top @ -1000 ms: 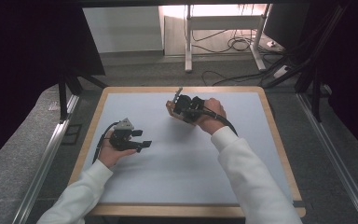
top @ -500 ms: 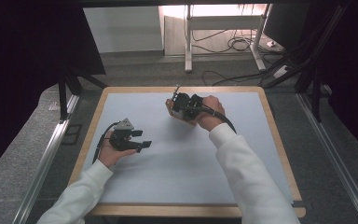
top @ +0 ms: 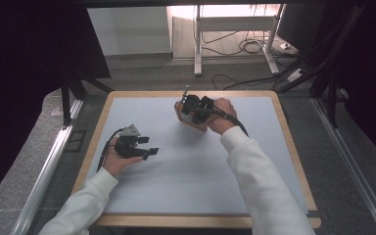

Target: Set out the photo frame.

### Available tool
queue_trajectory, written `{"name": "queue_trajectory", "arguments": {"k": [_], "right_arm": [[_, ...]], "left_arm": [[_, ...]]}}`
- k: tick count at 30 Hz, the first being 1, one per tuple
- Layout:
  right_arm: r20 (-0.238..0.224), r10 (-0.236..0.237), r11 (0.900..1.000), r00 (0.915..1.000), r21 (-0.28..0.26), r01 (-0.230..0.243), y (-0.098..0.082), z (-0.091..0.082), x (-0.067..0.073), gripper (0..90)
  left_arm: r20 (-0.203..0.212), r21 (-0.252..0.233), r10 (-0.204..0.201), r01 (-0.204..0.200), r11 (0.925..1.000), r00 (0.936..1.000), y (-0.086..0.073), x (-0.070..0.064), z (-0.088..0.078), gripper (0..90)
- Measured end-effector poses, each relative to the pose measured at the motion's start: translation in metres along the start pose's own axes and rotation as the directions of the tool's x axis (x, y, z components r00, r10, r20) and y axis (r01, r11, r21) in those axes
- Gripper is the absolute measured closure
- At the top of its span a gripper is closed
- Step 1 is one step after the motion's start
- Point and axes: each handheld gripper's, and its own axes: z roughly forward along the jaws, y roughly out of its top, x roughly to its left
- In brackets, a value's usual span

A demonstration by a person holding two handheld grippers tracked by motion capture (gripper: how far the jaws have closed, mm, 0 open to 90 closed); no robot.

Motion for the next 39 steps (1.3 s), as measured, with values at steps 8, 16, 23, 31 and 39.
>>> {"name": "queue_trajectory", "arguments": {"k": [8,16,23,31,39], "right_arm": [[-0.027,-0.032,0.999,0.9991,0.019,0.032,0.002,-0.003,-0.001,69.6],[-0.074,-0.045,0.999,0.9963,-0.004,0.044,0.000,-0.013,0.000,69.6],[-0.126,-0.070,0.997,0.9896,-0.042,0.065,-0.001,-0.024,0.011,69.5],[-0.195,-0.121,0.990,0.9734,-0.095,0.104,-0.001,-0.037,0.026,69.5],[-0.292,-0.171,0.981,0.9409,-0.142,0.134,-0.006,-0.049,0.034,69.5]], "left_arm": [[0.000,-0.004,-0.003,0.003,1.0000,1.0000,0.000,0.001,-0.001,30.7],[-0.002,0.001,-0.003,0.003,1.0000,1.0000,-0.001,0.001,0.001,30.7],[-0.004,0.003,-0.009,0.009,0.9999,0.9999,-0.001,0.002,0.000,30.7],[-0.007,0.003,-0.012,0.012,0.9999,0.9999,-0.002,0.002,-0.001,30.7],[-0.006,0.006,-0.012,0.012,0.9999,0.9999,-0.002,0.001,0.000,30.7]]}}
